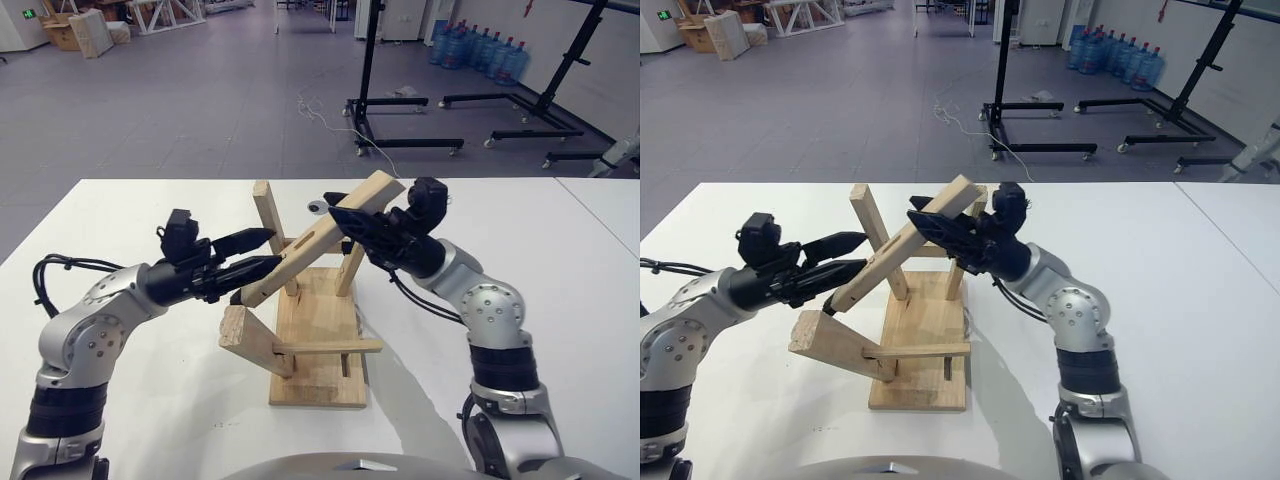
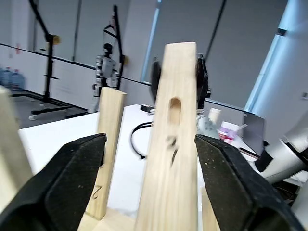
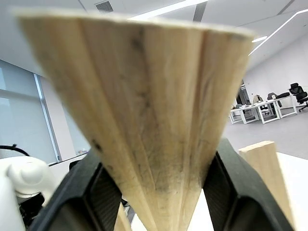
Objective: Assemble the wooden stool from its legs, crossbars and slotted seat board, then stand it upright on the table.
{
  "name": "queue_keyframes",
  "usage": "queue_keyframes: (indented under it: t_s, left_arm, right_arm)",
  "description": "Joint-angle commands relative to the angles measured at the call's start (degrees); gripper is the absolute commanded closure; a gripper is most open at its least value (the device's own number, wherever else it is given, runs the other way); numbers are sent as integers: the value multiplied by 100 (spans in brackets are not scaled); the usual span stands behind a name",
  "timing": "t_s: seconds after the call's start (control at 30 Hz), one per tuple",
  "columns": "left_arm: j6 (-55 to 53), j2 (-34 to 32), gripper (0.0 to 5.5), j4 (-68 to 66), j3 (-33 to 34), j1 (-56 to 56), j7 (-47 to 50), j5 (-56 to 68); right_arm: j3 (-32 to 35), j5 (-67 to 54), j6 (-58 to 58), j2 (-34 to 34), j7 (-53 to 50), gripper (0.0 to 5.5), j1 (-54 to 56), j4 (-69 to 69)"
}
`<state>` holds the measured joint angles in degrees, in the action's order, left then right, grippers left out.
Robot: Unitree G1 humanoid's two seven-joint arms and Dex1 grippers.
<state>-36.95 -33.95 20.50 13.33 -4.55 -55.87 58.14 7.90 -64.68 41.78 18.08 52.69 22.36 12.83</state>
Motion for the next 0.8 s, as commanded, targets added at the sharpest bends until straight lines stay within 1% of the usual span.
queue_keyframes:
  t_s: [0.03,0.1,0.17,0.27,0.37,0.47,0.6,0.8]
  left_arm:
    - [120,2,205,408,775,807,260,221]
    - [223,130,205,692,1238,1281,442,429]
    - [309,212,205,894,1684,1687,601,641]
    - [407,367,205,925,2174,2018,872,1057]
    - [405,367,205,767,2232,2091,1011,1129]
    - [400,377,205,703,2139,2051,1147,1126]
    - [385,304,205,614,2112,1967,1208,1133]
    - [341,299,205,715,1787,1903,1277,1012]
  right_arm:
    - [740,-257,370,1118,317,343,-105,109]
    - [1102,-294,606,1781,620,343,-380,29]
    - [1240,-319,808,2166,800,343,-683,135]
    - [1032,76,761,2567,1238,343,-1230,327]
    - [796,217,686,2527,1367,343,-1546,617]
    - [649,491,350,2385,1487,343,-1941,819]
    - [393,903,-80,2280,1583,343,-2101,857]
    - [-295,1582,-675,2068,1778,344,-1689,323]
